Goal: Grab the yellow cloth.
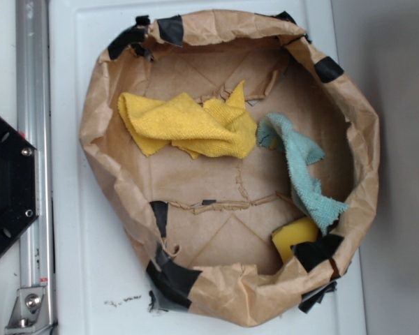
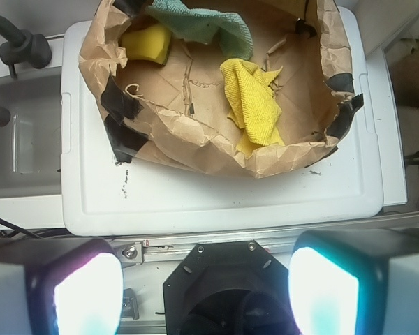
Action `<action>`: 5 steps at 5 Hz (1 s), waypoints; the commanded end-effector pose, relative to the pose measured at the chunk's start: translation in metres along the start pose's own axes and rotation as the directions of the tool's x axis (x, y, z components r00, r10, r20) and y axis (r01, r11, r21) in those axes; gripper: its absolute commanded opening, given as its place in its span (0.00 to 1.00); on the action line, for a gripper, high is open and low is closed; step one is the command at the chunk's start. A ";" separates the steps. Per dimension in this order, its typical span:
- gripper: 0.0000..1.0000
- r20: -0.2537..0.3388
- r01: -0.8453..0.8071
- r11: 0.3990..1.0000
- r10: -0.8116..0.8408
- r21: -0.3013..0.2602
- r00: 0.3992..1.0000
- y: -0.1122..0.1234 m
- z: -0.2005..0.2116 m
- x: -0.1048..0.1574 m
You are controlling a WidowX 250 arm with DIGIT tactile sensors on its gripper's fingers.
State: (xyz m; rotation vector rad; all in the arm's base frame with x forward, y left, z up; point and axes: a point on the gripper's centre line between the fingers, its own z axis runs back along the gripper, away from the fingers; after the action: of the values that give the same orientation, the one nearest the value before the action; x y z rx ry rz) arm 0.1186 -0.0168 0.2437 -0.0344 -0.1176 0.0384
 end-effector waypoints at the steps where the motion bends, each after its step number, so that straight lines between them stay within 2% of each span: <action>1: 1.00 0.000 0.000 1.000 0.000 0.000 1.000 0.000 0.000 0.000; 2: 1.00 0.043 -0.085 0.992 0.081 0.092 0.996 0.018 -0.029 0.038; 3: 1.00 0.083 -0.027 1.000 0.026 0.004 0.996 0.026 -0.064 0.072; 4: 1.00 0.020 -0.021 1.000 0.021 0.018 1.000 0.029 -0.110 0.094; 5: 1.00 -0.045 -0.012 0.999 0.013 0.030 0.999 0.034 -0.142 0.102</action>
State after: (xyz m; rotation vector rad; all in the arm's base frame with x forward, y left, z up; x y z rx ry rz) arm 0.2339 0.0141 0.1058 -0.0066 -0.0341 0.0345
